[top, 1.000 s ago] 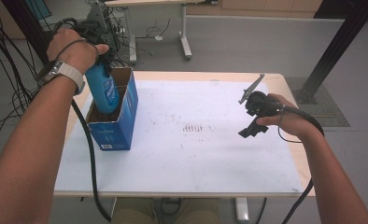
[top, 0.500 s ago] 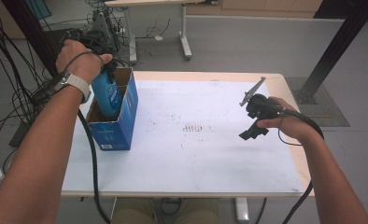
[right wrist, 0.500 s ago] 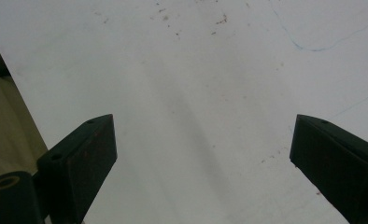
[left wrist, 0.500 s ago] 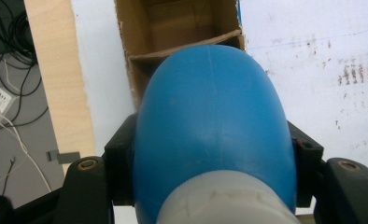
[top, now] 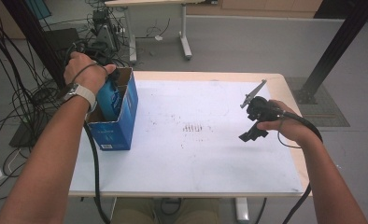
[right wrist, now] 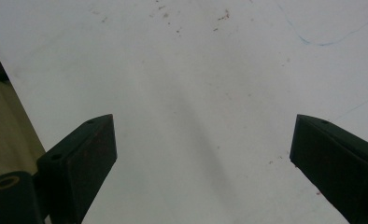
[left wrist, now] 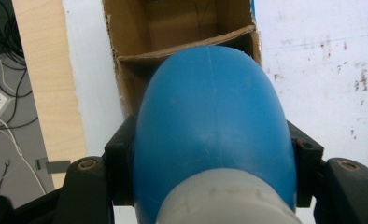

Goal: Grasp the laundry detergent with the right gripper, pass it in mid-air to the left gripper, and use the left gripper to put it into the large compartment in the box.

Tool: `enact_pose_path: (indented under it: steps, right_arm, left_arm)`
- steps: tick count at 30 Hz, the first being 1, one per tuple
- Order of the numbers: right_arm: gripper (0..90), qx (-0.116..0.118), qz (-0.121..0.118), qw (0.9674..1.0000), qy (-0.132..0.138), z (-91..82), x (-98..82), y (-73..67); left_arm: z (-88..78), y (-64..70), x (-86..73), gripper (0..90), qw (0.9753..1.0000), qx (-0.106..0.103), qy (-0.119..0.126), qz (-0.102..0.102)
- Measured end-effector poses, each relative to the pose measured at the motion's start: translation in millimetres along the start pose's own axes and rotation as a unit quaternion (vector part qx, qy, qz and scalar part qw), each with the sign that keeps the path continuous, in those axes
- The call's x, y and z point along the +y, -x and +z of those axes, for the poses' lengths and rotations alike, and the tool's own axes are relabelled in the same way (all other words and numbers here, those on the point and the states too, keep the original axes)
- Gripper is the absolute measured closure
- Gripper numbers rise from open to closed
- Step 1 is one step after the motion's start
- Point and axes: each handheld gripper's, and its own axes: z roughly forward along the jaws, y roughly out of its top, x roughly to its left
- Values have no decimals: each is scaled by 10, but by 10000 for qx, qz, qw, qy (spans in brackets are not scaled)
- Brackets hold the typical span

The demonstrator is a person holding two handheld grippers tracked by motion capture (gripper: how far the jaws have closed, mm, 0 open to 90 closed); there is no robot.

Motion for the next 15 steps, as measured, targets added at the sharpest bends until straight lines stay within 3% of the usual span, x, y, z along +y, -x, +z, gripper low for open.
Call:
enact_pose_path:
  steps: [15]
  right_arm:
    - [70, 5, 123, 9999, -1, 33, -89, 13]
  left_arm:
    - [302, -4, -15, 377, 10000, 18, 54, 3]
